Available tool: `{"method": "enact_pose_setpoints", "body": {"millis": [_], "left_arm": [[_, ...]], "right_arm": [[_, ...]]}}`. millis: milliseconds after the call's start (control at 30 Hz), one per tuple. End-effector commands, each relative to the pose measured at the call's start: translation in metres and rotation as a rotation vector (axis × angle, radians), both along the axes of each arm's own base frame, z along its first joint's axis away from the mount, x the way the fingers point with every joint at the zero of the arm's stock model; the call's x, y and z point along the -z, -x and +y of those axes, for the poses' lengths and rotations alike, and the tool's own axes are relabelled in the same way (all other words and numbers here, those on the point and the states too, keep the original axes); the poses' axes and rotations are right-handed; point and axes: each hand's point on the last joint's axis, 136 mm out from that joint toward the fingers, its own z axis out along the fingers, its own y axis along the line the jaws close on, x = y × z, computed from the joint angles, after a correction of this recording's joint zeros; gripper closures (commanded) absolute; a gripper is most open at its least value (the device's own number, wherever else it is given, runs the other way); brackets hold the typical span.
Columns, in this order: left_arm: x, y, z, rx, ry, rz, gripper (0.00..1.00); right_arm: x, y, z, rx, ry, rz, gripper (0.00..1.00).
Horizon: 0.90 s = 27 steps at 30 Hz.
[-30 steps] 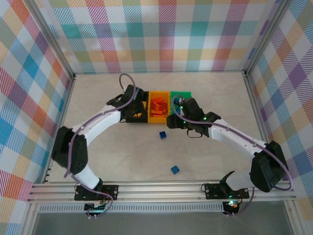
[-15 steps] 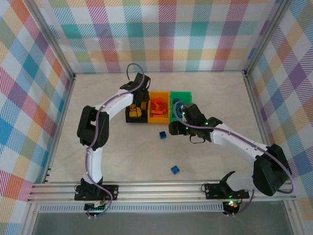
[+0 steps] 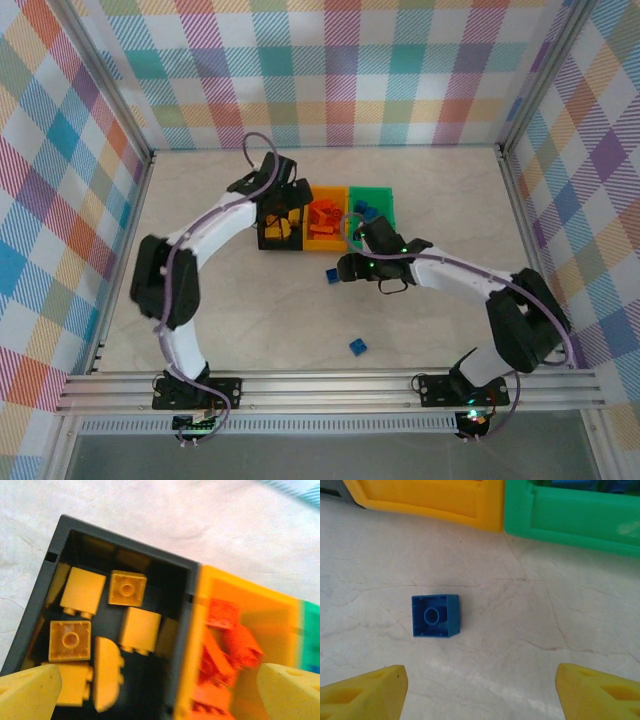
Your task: Sort the legos into containers by color
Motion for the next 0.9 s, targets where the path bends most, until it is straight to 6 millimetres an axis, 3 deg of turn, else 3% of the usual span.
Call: {"method": "enact_pose_setpoints", "body": {"millis": [0,167,267,333,533,733,867], "left_arm": [[-0.035,0.035,-0.018,0.065,0.090,-0.095,0.00],[0.003,0.096,0.003,0.049,0.115,-0.038,0.00],[0.026,0.121,0.021,0.011,0.130,-0.019,0.00],[0.037,0.135,0.031,-0.007,0.134,-0.005,0.00],[0.043,0.154,0.049,-0.046,0.132,-0.013,0.00],[0.047,0.158,0.054,-0.059,0.127,-0.008,0.00],[0.052,0.158,0.053,-0.058,0.125,0.003,0.00]], "right_arm": [[-0.009,-0.018,0.029,-0.050,-0.015,-0.071,0.22],[0.013,-0.027,0.053,-0.094,0.058,-0.057,0.23],[0.030,-0.028,0.056,-0.097,0.134,-0.027,0.24],[0.038,-0.026,0.058,-0.103,0.179,-0.017,0.26],[0.056,-0.016,0.058,-0.117,0.277,0.009,0.36],[0.041,-0.015,0.061,-0.113,0.231,-0.019,0.56],[0.010,-0.018,0.060,-0.098,0.183,-0.080,0.61]]}}
